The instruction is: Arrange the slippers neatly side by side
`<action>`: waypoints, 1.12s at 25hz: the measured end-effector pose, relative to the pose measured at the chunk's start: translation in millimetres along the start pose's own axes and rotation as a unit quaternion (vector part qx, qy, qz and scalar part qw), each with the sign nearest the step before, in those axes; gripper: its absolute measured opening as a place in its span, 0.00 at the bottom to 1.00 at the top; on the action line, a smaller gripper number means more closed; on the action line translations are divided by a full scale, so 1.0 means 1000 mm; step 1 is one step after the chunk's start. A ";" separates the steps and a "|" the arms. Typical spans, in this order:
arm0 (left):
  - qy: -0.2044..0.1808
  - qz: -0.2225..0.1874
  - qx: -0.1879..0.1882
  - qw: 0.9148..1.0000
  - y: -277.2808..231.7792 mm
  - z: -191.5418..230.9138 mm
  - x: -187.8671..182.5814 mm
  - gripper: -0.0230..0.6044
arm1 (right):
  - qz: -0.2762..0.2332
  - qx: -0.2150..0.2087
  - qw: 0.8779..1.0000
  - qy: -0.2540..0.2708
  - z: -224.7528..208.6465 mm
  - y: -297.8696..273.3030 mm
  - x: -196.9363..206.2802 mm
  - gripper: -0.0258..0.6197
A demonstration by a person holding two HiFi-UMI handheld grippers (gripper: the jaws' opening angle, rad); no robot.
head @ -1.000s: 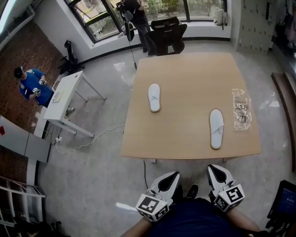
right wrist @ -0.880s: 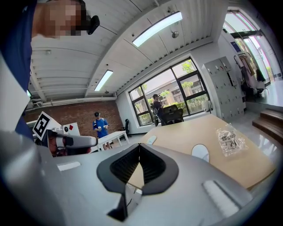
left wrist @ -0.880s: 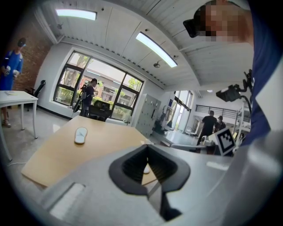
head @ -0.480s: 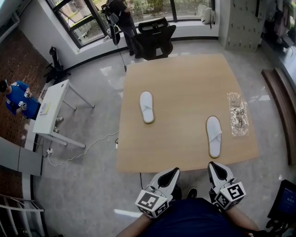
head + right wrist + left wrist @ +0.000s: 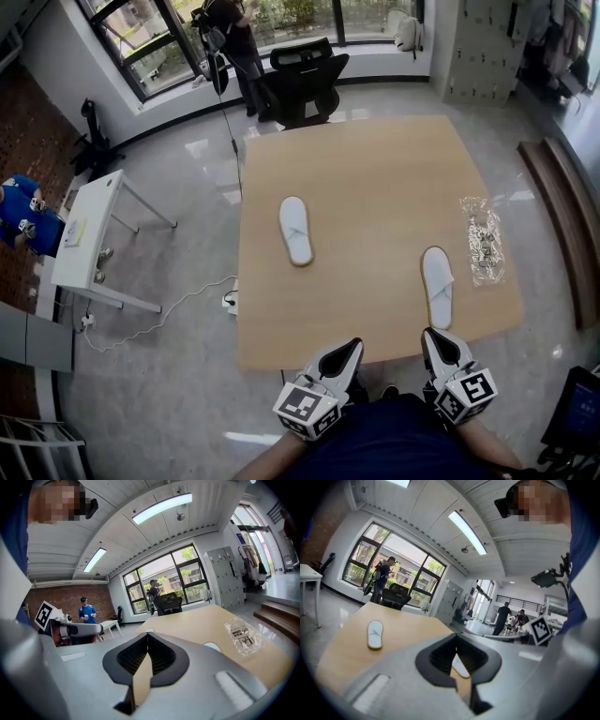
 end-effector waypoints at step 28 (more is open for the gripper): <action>-0.007 0.016 -0.046 0.999 -0.064 0.039 -0.024 0.04 | 0.026 -0.020 0.999 -0.010 -0.070 -0.068 -0.018 0.06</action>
Point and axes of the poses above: the fingertips, and each gripper's own axes: y backward along the fingers, z to its left, x out of its underside, the point moved 8 cm from there along y, backward along the fingers, and after that the axes turned 11 degrees about -x, right-handed, at the moved point
